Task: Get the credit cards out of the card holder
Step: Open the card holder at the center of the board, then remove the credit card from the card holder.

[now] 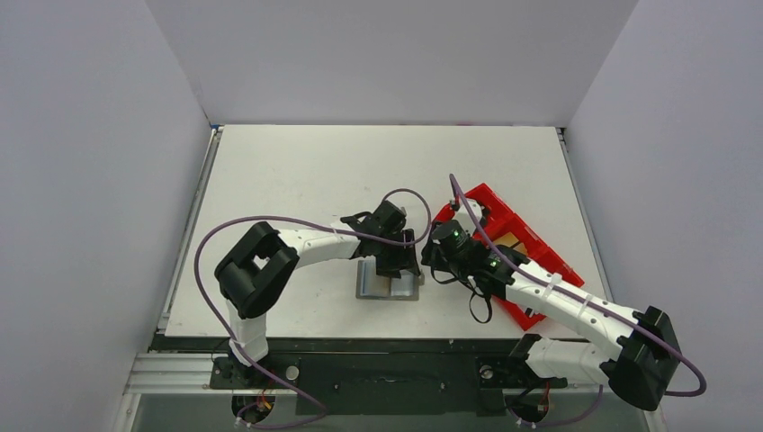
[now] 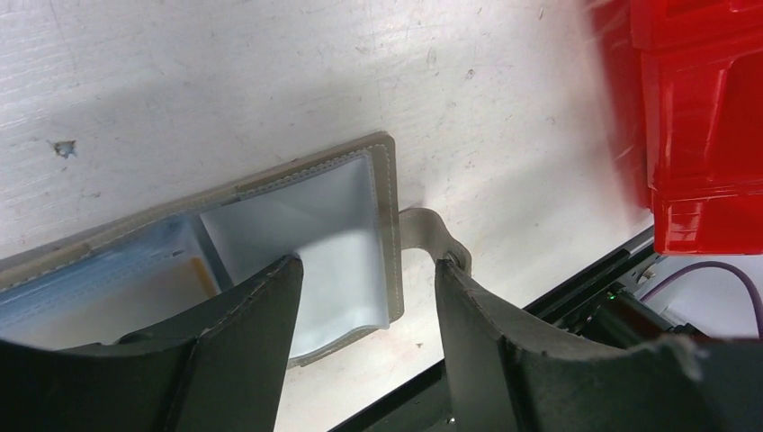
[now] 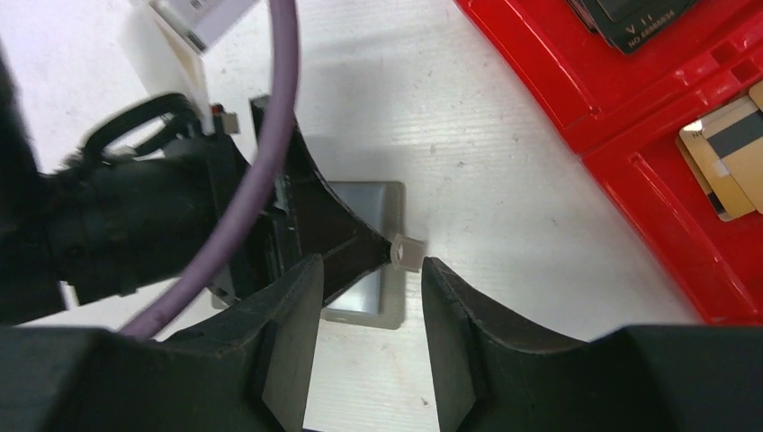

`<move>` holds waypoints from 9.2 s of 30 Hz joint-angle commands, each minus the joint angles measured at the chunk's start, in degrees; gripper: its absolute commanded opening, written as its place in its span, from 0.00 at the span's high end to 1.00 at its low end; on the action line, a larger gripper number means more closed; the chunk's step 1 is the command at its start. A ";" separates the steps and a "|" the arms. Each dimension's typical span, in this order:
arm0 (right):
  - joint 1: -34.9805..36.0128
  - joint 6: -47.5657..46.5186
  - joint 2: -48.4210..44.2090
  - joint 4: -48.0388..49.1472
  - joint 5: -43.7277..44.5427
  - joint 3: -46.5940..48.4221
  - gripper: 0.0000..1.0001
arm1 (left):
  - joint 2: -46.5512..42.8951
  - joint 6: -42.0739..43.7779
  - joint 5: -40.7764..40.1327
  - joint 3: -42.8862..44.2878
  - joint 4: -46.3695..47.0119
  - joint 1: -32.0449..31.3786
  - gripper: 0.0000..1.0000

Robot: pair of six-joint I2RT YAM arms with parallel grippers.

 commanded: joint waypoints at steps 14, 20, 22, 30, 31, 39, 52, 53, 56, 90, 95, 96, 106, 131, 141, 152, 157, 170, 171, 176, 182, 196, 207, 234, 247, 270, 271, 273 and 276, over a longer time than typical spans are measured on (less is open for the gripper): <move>1.35 -0.25 1.73 4.00 -3.59 -0.70 0.64 | -8.44 3.33 -1.08 -0.09 -2.25 4.78 0.42; 4.56 0.01 5.01 4.14 -2.84 2.01 0.64 | -8.91 4.11 -0.35 -0.51 -2.84 6.14 0.42; 5.58 0.11 6.28 4.34 -2.88 2.97 0.64 | -9.60 4.23 -0.88 -1.03 -3.74 6.77 0.43; 8.44 -0.32 12.44 5.83 -4.92 7.78 0.66 | -16.29 6.80 -3.10 -7.43 -6.23 13.00 0.52; 8.53 -0.58 13.06 6.17 -5.86 8.23 0.66 | -17.11 6.99 -3.15 -8.47 -6.46 13.41 0.53; 9.24 -1.12 22.78 9.30 -11.40 12.45 0.69 | -19.28 7.28 -2.44 -12.25 -6.23 15.10 0.66; 4.03 0.07 26.86 14.55 -13.17 3.18 0.73 | -19.63 7.48 -0.14 -13.23 -5.54 13.70 0.72; 3.51 0.00 27.21 16.06 -13.54 2.19 0.72 | -19.28 7.37 -0.07 -13.23 -5.53 13.50 0.73; 2.21 -0.07 28.75 19.14 -15.99 0.40 0.70 | -18.83 6.77 0.01 -13.44 -5.02 12.31 0.74; 0.57 4.68 29.56 31.99 -25.76 -5.36 0.74 | -10.97 1.76 -2.23 -15.04 0.06 7.69 0.93; 0.48 4.56 28.11 30.65 -24.05 -5.56 0.74 | -9.79 1.28 -1.90 -14.31 0.54 7.32 0.94; 0.47 4.53 27.30 29.84 -23.69 -5.56 0.74 | -9.59 1.10 -1.98 -14.14 0.55 7.32 0.94; 1.06 2.54 21.79 22.51 -17.35 -3.94 0.73 | -11.62 1.13 -2.40 -13.88 -0.37 7.31 0.95; 6.46 0.57 33.64 16.19 -11.83 5.66 0.73 | -18.61 3.37 -3.61 -15.01 -4.74 11.84 0.94; 4.26 2.14 32.56 22.08 -15.36 -0.99 1.00 | -17.41 3.77 -3.55 -14.67 -4.68 11.83 0.94; 3.61 3.03 33.67 24.74 -16.24 -3.60 1.00 | -17.79 4.03 -4.63 -15.33 -5.62 11.84 0.94; 3.52 3.26 34.19 25.14 -16.38 -4.26 1.00 | -18.12 4.24 -5.69 -15.59 -6.01 11.80 0.94; 3.51 3.21 34.97 25.78 -17.19 -4.21 1.00 | -15.42 5.44 -3.08 -14.47 -4.44 9.79 0.94; 3.51 3.12 34.87 25.83 -17.28 -4.12 1.00 | -15.00 5.47 -2.97 -14.34 -4.34 9.36 0.94; 3.50 2.94 34.46 25.84 -17.48 -3.86 1.00 | -13.34 5.12 -2.57 -13.57 -3.68 8.52 0.94; 3.51 2.30 32.02 24.44 -17.46 -2.89 0.86 | -12.16 4.39 -3.09 -12.96 -3.34 8.22 0.94; 2.55 0.12 20.48 14.94 -14.48 3.84 0.62 | -11.14 3.52 -2.92 -11.58 -2.33 7.69 0.94; 1.69 -0.28 16.94 12.28 -12.54 2.51 0.63 | -9.64 3.52 -1.40 -7.94 -1.09 5.18 0.93; 10.33 -2.83 31.87 7.32 -1.72 12.17 0.43 | -19.62 3.88 -4.57 -14.00 -4.61 15.59 0.93; 10.90 -2.56 37.71 6.26 -1.59 13.86 0.50 | -20.69 4.98 -2.88 -15.87 -4.50 17.81 0.93; 9.41 -2.81 34.68 27.82 -18.99 5.95 1.00 | -20.80 5.79 0.72 -16.09 -4.23 17.20 0.88; 9.14 -2.45 34.50 29.56 -20.61 5.34 1.00 | -20.48 5.66 0.71 -16.23 -4.03 17.09 0.88; 7.73 -1.40 33.93 33.48 -22.74 3.30 1.00 | -19.54 5.30 0.34 -16.27 -3.60 16.62 0.88; 6.76 -0.13 33.16 37.33 -24.41 1.04 1.00 | -18.26 4.46 -1.02 -16.33 -3.28 16.02 0.88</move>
